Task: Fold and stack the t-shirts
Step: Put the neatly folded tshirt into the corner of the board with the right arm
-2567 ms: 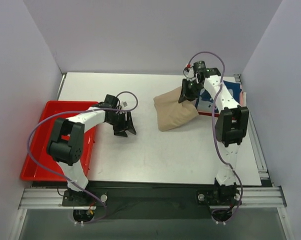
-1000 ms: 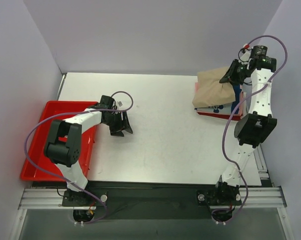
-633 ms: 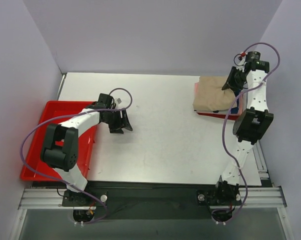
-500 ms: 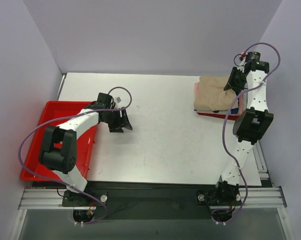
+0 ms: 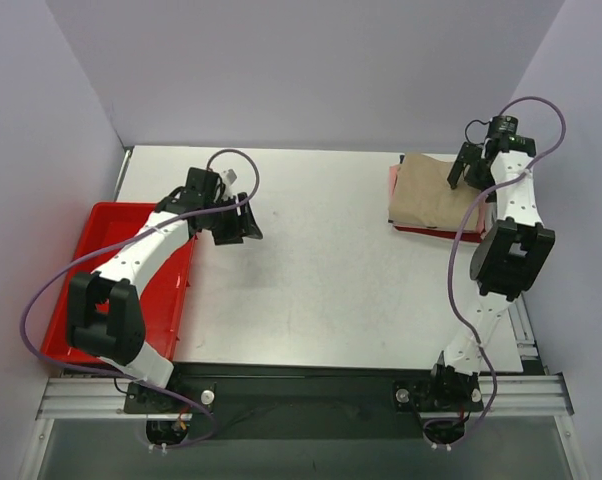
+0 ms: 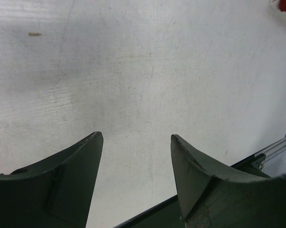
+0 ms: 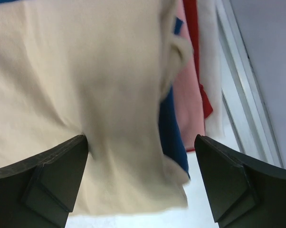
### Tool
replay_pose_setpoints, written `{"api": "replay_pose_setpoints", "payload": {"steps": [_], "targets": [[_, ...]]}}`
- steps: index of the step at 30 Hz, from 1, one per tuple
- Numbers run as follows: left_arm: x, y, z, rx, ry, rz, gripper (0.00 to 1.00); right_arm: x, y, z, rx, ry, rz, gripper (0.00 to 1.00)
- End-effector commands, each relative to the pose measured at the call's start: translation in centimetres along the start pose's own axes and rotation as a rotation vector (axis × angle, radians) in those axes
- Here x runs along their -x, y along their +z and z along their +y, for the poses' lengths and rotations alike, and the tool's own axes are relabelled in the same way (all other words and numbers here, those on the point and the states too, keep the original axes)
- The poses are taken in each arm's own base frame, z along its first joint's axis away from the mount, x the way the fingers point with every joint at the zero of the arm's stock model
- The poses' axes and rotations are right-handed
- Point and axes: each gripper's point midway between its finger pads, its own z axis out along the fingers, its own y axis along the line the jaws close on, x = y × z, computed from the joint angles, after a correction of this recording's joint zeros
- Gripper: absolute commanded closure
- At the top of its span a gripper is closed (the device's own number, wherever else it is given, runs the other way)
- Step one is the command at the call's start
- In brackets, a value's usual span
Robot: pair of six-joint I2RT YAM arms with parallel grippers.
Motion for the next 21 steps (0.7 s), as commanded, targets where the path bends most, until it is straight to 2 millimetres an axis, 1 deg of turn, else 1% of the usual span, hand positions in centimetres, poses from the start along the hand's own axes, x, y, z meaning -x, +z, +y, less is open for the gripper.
{"api": "replay_pose_setpoints", "payload": {"steps": [1, 2, 3, 4, 5, 6, 8, 9, 10, 11, 12, 13, 14, 15, 16, 17, 18, 19, 20, 21], "targets": [[3.2, -3.4, -2.2, -0.01, 0.037, -0.137, 0.31, 3.6, -8.3, -1.8, -0.035, 0.095, -0.244, 0.0], [3.7, -3.8, -2.1, 0.008, 0.038, -0.164, 0.3, 1.9, -7.6, -2.0, -0.046, 0.115, -0.218, 0.0], [3.9, -4.0, -2.0, 0.014, 0.042, -0.181, 0.3, 2.8, -10.1, -2.3, -0.032, 0.136, -0.299, 0.0], [4.2, -4.6, -2.3, 0.009, 0.044, -0.206, 0.3, 2.5, -10.9, -2.4, -0.032, 0.148, -0.319, 0.0], [4.5, -4.8, -2.2, 0.02, 0.043, -0.221, 0.3, 1.3, -10.8, -2.5, -0.03, 0.151, -0.305, 0.0], [4.6, -5.0, -2.2, 0.019, 0.04, -0.231, 0.3, 1.5, -12.8, -2.4, -0.005, 0.157, -0.35, 0.0], [5.0, -5.5, -2.7, 0.006, 0.043, -0.26, 0.3, 0.3, -13.9, -1.4, 0.059, 0.15, -0.35, 0.0], [5.0, -5.6, -2.7, 0.003, 0.045, -0.263, 0.3, -1.0, -14.7, -0.8, 0.098, 0.144, -0.347, 0.0], [5.2, -5.9, -2.9, -0.001, 0.044, -0.278, 0.3, -1.9, -15.1, 0.3, 0.139, 0.124, -0.339, 0.0], [5.3, -6.1, -2.6, 0.019, 0.039, -0.292, 0.3, -2.9, -15.5, 1.5, 0.192, 0.107, -0.327, 0.0], [5.2, -6.1, -2.4, 0.028, 0.038, -0.296, 0.31, -4.9, -15.6, 2.3, 0.218, 0.097, -0.304, 0.0], [5.3, -6.5, -2.4, 0.03, 0.037, -0.316, 0.31, -6.1, -15.8, 3.3, 0.255, 0.098, -0.287, 0.0], [5.4, -6.6, -2.1, 0.051, 0.031, -0.332, 0.31, -7.9, -16.0, 5.3, 0.303, 0.064, -0.26, 0.0], [5.0, -6.5, -1.7, 0.061, 0.022, -0.333, 0.31, -8.9, -17.0, 6.1, 0.33, 0.053, -0.277, 0.0], [5.2, -7.1, -2.0, 0.049, 0.02, -0.363, 0.31, -11.7, -15.8, 6.8, 0.335, 0.047, -0.22, 0.0], [5.2, -7.3, -1.9, 0.054, 0.018, -0.379, 0.31, -13.7, -16.1, 8.7, 0.372, 0.001, -0.206, 0.0], [5.2, -7.4, -1.9, 0.054, 0.015, -0.394, 0.31, -14.3, -17.1, 9.3, 0.405, -0.006, -0.242, 0.0], [5.0, -7.7, -2.0, 0.046, 0.016, -0.41, 0.31, -17.4, -15.6, 9.7, 0.402, -0.007, -0.181, 0.0], [4.9, -7.7, -1.9, 0.048, 0.014, -0.419, 0.32, -18.9, -15.7, 10.6, 0.421, -0.028, -0.17, 0.0], [5.0, -7.8, -1.9, 0.048, 0.014, -0.427, 0.33, -19.8, -16.1, 11.0, 0.444, -0.027, -0.186, 0.0]]}}
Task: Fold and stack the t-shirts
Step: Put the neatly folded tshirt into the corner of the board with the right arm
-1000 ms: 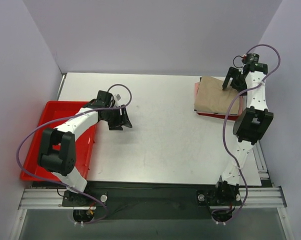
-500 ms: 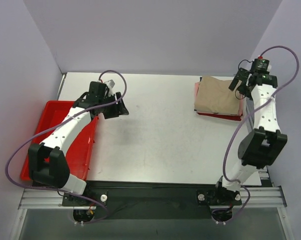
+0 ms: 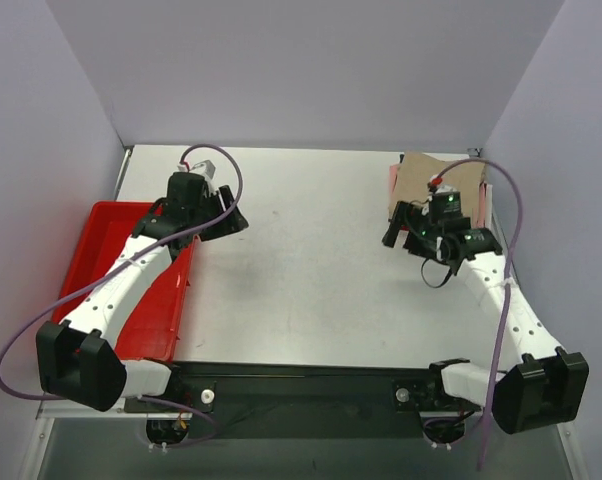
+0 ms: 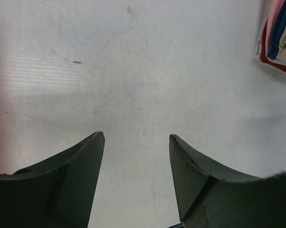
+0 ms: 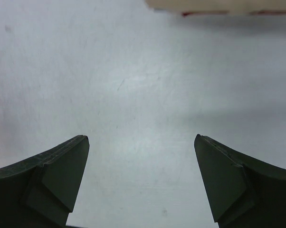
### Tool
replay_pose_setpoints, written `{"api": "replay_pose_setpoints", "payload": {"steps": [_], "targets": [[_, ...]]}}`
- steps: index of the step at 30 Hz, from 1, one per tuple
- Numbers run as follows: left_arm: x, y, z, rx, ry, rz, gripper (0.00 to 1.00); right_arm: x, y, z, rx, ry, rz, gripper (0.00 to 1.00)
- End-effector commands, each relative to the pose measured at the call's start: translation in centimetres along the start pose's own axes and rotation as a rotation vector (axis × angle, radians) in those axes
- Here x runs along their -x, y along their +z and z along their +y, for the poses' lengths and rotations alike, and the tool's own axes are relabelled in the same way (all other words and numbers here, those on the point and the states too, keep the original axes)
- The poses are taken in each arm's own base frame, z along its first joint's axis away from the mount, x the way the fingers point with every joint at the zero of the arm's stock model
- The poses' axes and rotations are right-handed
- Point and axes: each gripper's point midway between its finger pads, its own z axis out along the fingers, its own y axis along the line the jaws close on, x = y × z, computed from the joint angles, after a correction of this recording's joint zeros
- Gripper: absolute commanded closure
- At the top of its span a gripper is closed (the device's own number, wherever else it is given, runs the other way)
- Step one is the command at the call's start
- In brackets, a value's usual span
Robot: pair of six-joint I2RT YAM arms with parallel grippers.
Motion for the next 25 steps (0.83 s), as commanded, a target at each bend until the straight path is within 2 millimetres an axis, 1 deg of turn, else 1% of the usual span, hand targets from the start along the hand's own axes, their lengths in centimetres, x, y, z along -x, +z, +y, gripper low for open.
{"api": "replay_pose_setpoints", "payload": {"steps": [1, 2, 3, 4, 5, 7, 8, 11, 13, 14, 15, 19, 25], "targets": [[2.1, -1.2, -0.9, -0.023, -0.009, -0.127, 0.33, -3.9, -0.1, 1.4, 0.047, 0.036, 0.001, 0.0], [2.1, -1.3, -0.8, -0.019, -0.008, -0.133, 0.34, -4.8, -0.1, 1.7, 0.051, 0.046, 0.001, 0.0], [2.0, -1.3, -0.6, -0.017, -0.008, -0.136, 0.34, -5.3, -0.6, 2.5, 0.072, 0.018, -0.021, 0.0], [2.2, -1.6, -0.8, -0.023, -0.007, -0.152, 0.34, -5.9, -0.6, 2.7, 0.077, 0.01, -0.022, 0.0], [2.1, -1.5, -0.5, -0.016, -0.009, -0.155, 0.34, -7.2, -0.3, 2.4, 0.071, 0.001, -0.006, 0.0], [2.2, -1.9, -0.4, -0.014, -0.018, -0.17, 0.34, -7.9, -0.6, 2.9, 0.092, -0.021, -0.021, 0.0], [1.9, -1.8, -0.2, -0.008, -0.022, -0.172, 0.34, -8.2, -0.4, 2.3, 0.063, -0.029, -0.031, 0.0], [1.8, -2.2, -0.2, -0.018, -0.038, -0.188, 0.34, -8.4, -0.5, 2.3, 0.056, -0.054, -0.04, 0.0], [1.4, -2.2, 0.0, -0.02, -0.044, -0.191, 0.34, -8.6, -0.7, 2.3, 0.06, -0.069, -0.042, 0.0], [1.4, -2.3, 0.3, -0.005, -0.048, -0.203, 0.34, -8.5, -0.7, 2.4, 0.061, -0.077, -0.046, 0.0], [1.1, -2.1, 0.6, 0.003, -0.05, -0.197, 0.34, -8.4, -0.8, 2.5, 0.064, -0.09, -0.05, 0.0], [1.0, -2.8, 0.9, 0.012, -0.051, -0.216, 0.34, -8.3, -1.0, 2.8, 0.073, -0.12, -0.052, 0.0], [0.7, -3.0, 1.3, 0.025, -0.053, -0.212, 0.34, -8.1, -1.0, 3.4, 0.085, -0.149, -0.052, 0.0]]}}
